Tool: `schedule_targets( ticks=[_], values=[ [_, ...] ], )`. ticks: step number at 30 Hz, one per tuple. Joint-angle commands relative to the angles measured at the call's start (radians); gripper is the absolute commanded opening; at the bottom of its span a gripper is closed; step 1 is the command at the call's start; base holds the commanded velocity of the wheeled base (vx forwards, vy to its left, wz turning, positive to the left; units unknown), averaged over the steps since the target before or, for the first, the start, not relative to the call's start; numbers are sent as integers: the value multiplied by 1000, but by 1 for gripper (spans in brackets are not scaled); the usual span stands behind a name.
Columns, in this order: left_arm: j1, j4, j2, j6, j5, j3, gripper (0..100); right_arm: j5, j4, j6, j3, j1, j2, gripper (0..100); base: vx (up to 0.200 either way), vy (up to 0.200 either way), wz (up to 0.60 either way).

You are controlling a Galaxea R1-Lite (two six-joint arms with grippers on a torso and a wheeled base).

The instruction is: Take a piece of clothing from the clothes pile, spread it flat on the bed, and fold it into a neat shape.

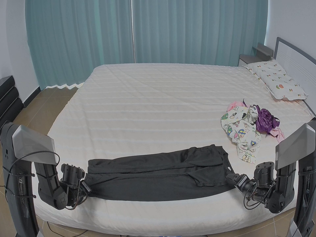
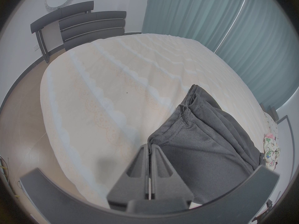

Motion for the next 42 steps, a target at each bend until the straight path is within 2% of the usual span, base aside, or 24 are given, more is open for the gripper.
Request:
schedule_targets(
  ticks=[1,22,23,27,30,34,36,38,39,42],
  values=[
    [2,0,-1,-1,0,0,0,1,0,0,-2,0,8,100,0,0,0],
    [0,-29,5,-1,-14,-3,0,-2,-30,-26,10,-6,62,100,0,0,0],
    [0,-29,5,-1,-14,-3,100,-2,-30,-26,10,-6,62,100,0,0,0],
    [9,-30,-8,0,-14,6,100,-1,-32,-24,16,-8,54,100,0,0,0],
    [28,-30,-87,8,-20,37,100,-1,-32,-24,19,-8,53,100,0,0,0],
    [66,-13,-212,36,-101,37,100,-1,-32,-23,21,-6,53,100,0,0,0],
    [101,16,-268,97,-178,24,100,-1,-32,-23,22,0,53,100,0,0,0],
    [108,25,-273,115,-193,14,100,-1,-32,-23,21,0,54,100,0,0,0],
    [118,49,-265,158,-227,-31,100,-1,-32,-23,21,3,57,100,0,0,0],
    [120,59,-264,186,-244,-54,100,-1,-32,-21,22,3,57,100,0,0,0]
  ],
)
